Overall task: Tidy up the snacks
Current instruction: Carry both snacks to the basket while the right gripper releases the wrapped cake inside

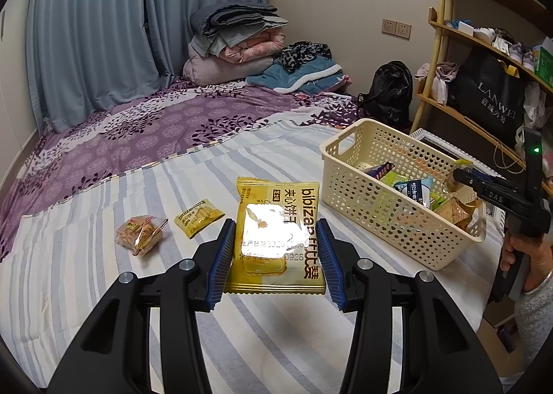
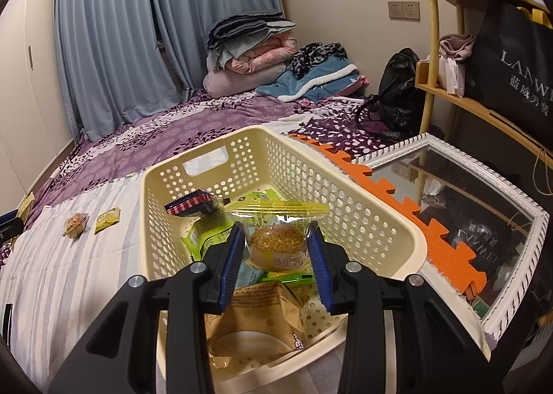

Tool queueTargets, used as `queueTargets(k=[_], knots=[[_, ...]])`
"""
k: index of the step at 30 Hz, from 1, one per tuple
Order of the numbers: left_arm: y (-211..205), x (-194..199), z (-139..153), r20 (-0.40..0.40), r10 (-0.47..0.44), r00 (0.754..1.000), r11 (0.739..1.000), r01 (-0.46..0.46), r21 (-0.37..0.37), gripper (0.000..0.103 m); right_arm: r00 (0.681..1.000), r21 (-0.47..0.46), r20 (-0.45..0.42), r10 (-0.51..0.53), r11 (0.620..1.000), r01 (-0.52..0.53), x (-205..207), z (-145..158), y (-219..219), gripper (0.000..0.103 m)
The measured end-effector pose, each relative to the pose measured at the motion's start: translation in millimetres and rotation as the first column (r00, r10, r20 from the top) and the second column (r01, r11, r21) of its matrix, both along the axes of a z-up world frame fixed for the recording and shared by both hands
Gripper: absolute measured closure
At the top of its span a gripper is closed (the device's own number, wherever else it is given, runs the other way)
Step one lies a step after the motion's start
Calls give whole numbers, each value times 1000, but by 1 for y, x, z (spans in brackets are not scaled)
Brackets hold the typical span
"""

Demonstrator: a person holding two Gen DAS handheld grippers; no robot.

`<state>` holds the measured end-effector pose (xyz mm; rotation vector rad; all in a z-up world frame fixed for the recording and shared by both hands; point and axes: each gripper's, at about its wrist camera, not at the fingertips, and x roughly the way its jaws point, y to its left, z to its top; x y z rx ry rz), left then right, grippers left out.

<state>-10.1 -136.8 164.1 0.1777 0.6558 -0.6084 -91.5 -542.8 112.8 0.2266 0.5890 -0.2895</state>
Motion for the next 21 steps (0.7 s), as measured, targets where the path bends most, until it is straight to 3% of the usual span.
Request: queueTargets(k=[17, 21], knots=[[-28, -9, 5, 11, -54, 998, 998, 54, 19, 55, 999, 21, 8, -37, 999, 37, -10, -5, -15, 65], [-34, -12, 5, 11, -67, 998, 997, 67, 23, 55, 998, 60, 22, -51, 997, 50, -15, -6, -24, 59]])
